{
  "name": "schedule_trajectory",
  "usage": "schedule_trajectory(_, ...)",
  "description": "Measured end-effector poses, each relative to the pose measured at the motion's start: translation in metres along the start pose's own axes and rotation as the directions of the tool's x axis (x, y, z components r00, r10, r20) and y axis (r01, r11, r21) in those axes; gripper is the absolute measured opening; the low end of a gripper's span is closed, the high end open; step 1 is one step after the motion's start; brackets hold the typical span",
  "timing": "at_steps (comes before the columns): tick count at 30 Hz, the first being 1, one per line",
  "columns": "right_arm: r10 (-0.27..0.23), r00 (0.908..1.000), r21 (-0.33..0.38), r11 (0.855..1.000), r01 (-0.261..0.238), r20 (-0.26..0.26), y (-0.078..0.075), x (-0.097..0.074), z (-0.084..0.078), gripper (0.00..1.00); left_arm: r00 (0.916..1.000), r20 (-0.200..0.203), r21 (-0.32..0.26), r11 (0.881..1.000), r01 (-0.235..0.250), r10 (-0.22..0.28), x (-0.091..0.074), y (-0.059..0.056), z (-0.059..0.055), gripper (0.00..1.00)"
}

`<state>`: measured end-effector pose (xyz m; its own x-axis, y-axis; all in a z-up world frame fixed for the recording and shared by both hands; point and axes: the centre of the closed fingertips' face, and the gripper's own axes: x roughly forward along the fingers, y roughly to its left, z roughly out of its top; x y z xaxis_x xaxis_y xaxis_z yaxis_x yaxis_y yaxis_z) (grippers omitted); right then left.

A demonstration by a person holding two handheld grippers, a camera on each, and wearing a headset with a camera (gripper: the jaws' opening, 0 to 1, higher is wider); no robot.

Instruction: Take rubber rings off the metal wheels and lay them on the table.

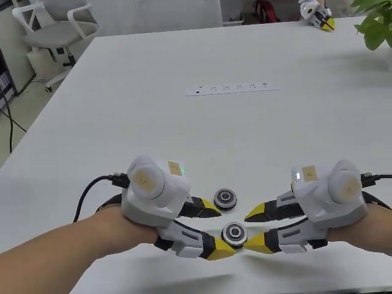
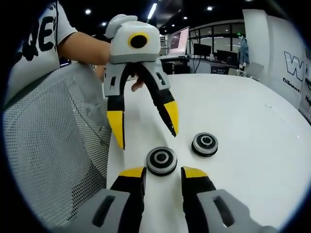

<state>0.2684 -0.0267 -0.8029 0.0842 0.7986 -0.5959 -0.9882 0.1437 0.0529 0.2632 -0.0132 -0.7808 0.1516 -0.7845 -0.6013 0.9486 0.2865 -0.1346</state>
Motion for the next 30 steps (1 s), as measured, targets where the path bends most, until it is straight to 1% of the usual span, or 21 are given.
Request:
schedule_trajectory(3, 0.002, 1.0, -0.002, 1.0, -0.002, -0.009, 0.001, -0.001, -0.003, 0.26, 1.0, 0.003, -0.006, 1.0, -0.002, 0.002, 0.003, 0.001, 0.002, 0.42)
schedule_trajectory(10, 0.006, 0.9999, -0.003, 1.0, -0.006, -0.014, 0.002, -0.001, -0.005, 0.26, 0.9999, 0.01, -0.019, 1.0, 0.004, -0.003, 0.01, -0.001, 0.005, 0.37)
schedule_trajectory(15, 0.012, 0.9998, 0.001, 1.0, -0.012, -0.014, 0.002, -0.001, -0.005, 0.26, 1.0, -0.003, -0.012, 1.0, -0.003, 0.003, 0.015, -0.001, 0.002, 0.3)
schedule_trajectory(18, 0.011, 0.9999, 0.007, 1.0, -0.011, -0.011, 0.002, -0.001, -0.005, 0.26, 0.9999, -0.008, -0.021, 1.0, -0.013, 0.013, 0.018, 0.001, -0.001, 0.28)
schedule_trajectory(21, 0.012, 0.9999, 0.011, 1.0, -0.011, -0.013, 0.002, -0.001, -0.007, 0.26, 0.9998, -0.014, -0.019, 1.0, -0.014, 0.014, 0.019, -0.001, -0.002, 0.24)
schedule_trajectory(22, 0.012, 0.9998, 0.01, 1.0, -0.012, -0.014, 0.002, -0.001, -0.007, 0.26, 0.9997, -0.012, -0.006, 1.0, -0.021, 0.021, 0.019, 0.001, -0.002, 0.23)
schedule_trajectory(25, 0.013, 0.9998, 0.013, 1.0, -0.013, -0.012, 0.003, 0.0, -0.007, 0.26, 0.9976, -0.017, 0.03, 0.997, -0.067, 0.068, 0.02, 0.007, -0.003, 0.16)
schedule_trajectory(27, 0.011, 0.9999, 0.024, 1.0, -0.011, 0.0, 0.002, 0.0, -0.004, 0.26, 0.9973, -0.017, 0.048, 0.996, -0.071, 0.072, 0.02, 0.007, -0.003, 0.14)
schedule_trajectory(30, 0.008, 0.9999, 0.033, 0.999, -0.009, 0.013, 0.001, 0.0, -0.002, 0.25, 0.9962, -0.014, 0.101, 0.991, -0.084, 0.085, 0.019, 0.006, -0.004, 0.14)
